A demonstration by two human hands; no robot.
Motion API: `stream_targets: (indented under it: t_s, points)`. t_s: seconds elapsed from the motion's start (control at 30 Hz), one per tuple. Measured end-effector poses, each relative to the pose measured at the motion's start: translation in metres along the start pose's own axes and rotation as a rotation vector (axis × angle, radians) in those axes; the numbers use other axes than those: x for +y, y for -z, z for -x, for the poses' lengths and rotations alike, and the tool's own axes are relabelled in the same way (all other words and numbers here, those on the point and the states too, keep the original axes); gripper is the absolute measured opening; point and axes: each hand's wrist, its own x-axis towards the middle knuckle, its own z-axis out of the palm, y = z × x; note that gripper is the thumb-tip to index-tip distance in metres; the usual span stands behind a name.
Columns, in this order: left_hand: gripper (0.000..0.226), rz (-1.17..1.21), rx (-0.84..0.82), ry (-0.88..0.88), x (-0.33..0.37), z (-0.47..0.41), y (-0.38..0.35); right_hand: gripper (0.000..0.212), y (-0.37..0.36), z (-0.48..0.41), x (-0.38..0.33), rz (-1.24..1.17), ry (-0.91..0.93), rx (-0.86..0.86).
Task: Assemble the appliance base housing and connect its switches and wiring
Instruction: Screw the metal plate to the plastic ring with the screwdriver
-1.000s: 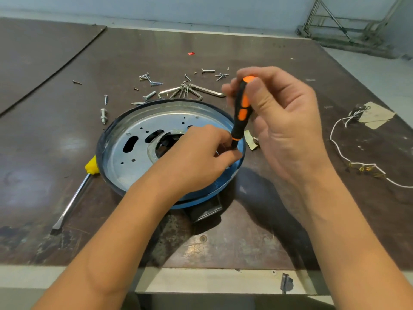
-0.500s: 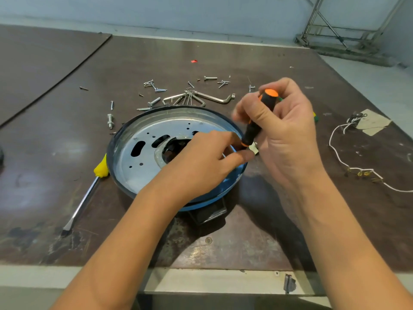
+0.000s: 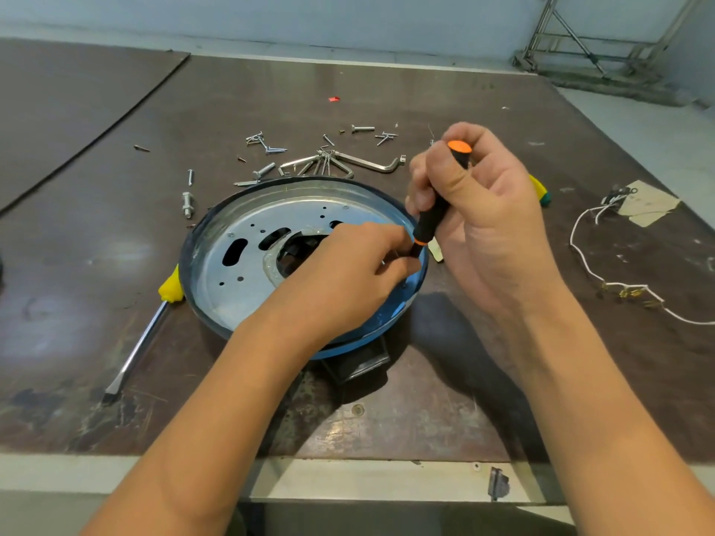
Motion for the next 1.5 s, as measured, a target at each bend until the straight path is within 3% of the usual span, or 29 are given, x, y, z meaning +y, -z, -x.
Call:
stream_targets:
  t_s: [0.1, 0.23, 0.3, 0.43, 0.5, 0.6, 0.67, 0.73, 0.8, 0.9, 1.03, 1.1, 1.2, 1.3, 1.4, 1.5]
  points:
    - [0.019, -0.016, -0.009, 0.0, -0.0002, -0.0001, -0.0003, 0.027, 0.0006, 0.0026, -0.0012, -0.065, -0.078, -0.028]
    - [0.017, 0.019, -0.014, 0.008, -0.0015, -0.0005, 0.0007, 0.014, -0.0009, 0.0055, 0.0005, 0.053, 0.006, -0.046]
    - [0.011, 0.025, -0.024, 0.005, -0.0023, -0.0001, 0.0005, 0.022, 0.0015, 0.0045, -0.0005, 0.087, 0.038, 0.004]
    - [0.011, 0.008, -0.022, 0.007, -0.0034, -0.0011, -0.0006, 0.007, 0.0028, 0.0024, -0.0014, 0.009, -0.045, 0.026]
    - [0.011, 0.004, -0.025, 0.014, -0.0039, -0.0017, -0.0004, 0.022, 0.0018, 0.003, -0.0009, -0.012, -0.065, 0.023]
    - [0.014, 0.034, -0.039, 0.014, -0.0049, -0.0016, -0.0002, 0.011, -0.0006, 0.0052, 0.0011, 0.112, 0.047, 0.015]
    - [0.016, 0.051, -0.041, 0.001, -0.0042, -0.0013, 0.0002, 0.019, -0.0013, 0.0053, 0.004, 0.143, 0.089, 0.044]
    - [0.016, 0.05, -0.042, -0.007, -0.0043, -0.0015, 0.0002, 0.02, -0.0036, 0.0052, 0.0053, 0.156, 0.086, 0.054]
    - [0.017, 0.028, -0.039, -0.014, -0.0048, -0.0015, -0.0004, 0.008, -0.0055, 0.0056, 0.0052, 0.118, 0.046, 0.018]
    - [0.025, 0.024, -0.029, -0.026, -0.0052, -0.0016, -0.0009, 0.028, -0.0027, 0.0056, 0.0033, 0.048, 0.005, -0.008]
    - [0.031, 0.08, -0.043, -0.015, -0.0039, -0.0013, 0.0004, 0.008, -0.006, 0.0054, 0.0028, 0.121, 0.065, 0.012]
    - [0.027, 0.072, -0.053, -0.024, -0.0029, -0.0015, 0.0001, 0.016, -0.005, 0.0047, 0.0045, 0.164, 0.092, 0.053]
    - [0.026, 0.075, -0.043, -0.028, -0.0027, -0.0015, -0.0008, 0.007, -0.0046, 0.0038, 0.0052, 0.093, 0.045, 0.005]
    - [0.028, 0.078, -0.057, -0.009, -0.0026, -0.0015, 0.0005, 0.028, -0.0015, 0.0053, 0.0047, -0.006, 0.006, -0.025]
    - [0.03, 0.068, -0.043, -0.016, -0.0036, -0.0022, 0.0001, 0.019, -0.0026, 0.0056, 0.0051, 0.047, 0.031, -0.048]
    - [0.026, 0.038, -0.047, -0.022, -0.0023, -0.0007, 0.0003, 0.012, -0.003, 0.004, 0.0069, 0.11, 0.096, 0.034]
